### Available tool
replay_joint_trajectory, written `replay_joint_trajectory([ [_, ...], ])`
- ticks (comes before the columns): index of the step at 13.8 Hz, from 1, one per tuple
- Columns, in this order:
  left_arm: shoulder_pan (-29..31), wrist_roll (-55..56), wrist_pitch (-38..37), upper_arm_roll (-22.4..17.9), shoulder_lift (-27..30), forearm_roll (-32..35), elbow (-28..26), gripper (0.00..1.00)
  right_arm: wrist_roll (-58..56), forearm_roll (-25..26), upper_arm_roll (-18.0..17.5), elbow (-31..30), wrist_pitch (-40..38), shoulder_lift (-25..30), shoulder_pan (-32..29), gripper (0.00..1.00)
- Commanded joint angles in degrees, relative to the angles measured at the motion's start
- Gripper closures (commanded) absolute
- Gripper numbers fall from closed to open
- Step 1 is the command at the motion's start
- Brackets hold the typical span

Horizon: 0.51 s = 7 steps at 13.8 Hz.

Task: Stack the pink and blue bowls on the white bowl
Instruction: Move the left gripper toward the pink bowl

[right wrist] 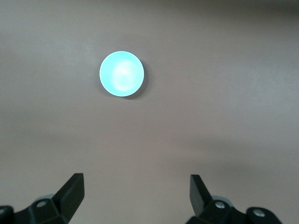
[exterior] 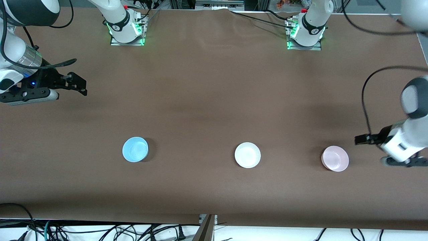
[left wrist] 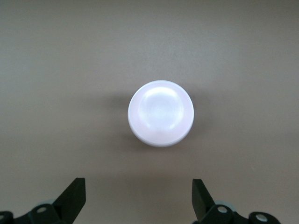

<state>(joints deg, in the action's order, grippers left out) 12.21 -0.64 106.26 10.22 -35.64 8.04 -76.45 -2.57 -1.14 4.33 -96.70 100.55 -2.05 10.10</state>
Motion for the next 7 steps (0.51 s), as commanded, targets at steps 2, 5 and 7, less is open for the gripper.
replay_joint_trajectory([
  [2, 1.0, -1.1, 7.5, 0.1, -7.5, 1.5, 1.3, 0.00, 0.5, 0.3, 0.0, 0.8, -0.5, -0.2, -0.1, 0.00],
  [5, 3.6, -2.9, 8.9, 0.1, -10.7, 1.3, 1.1, 0.00, 0.5, 0.3, 0.0, 0.8, -0.7, -0.3, 0.0, 0.00],
  [7, 4.6, -6.6, 12.8, 0.1, -11.6, 1.1, 1.0, 0.00, 0.5, 0.3, 0.0, 0.8, -0.8, -0.3, 0.0, 0.00],
])
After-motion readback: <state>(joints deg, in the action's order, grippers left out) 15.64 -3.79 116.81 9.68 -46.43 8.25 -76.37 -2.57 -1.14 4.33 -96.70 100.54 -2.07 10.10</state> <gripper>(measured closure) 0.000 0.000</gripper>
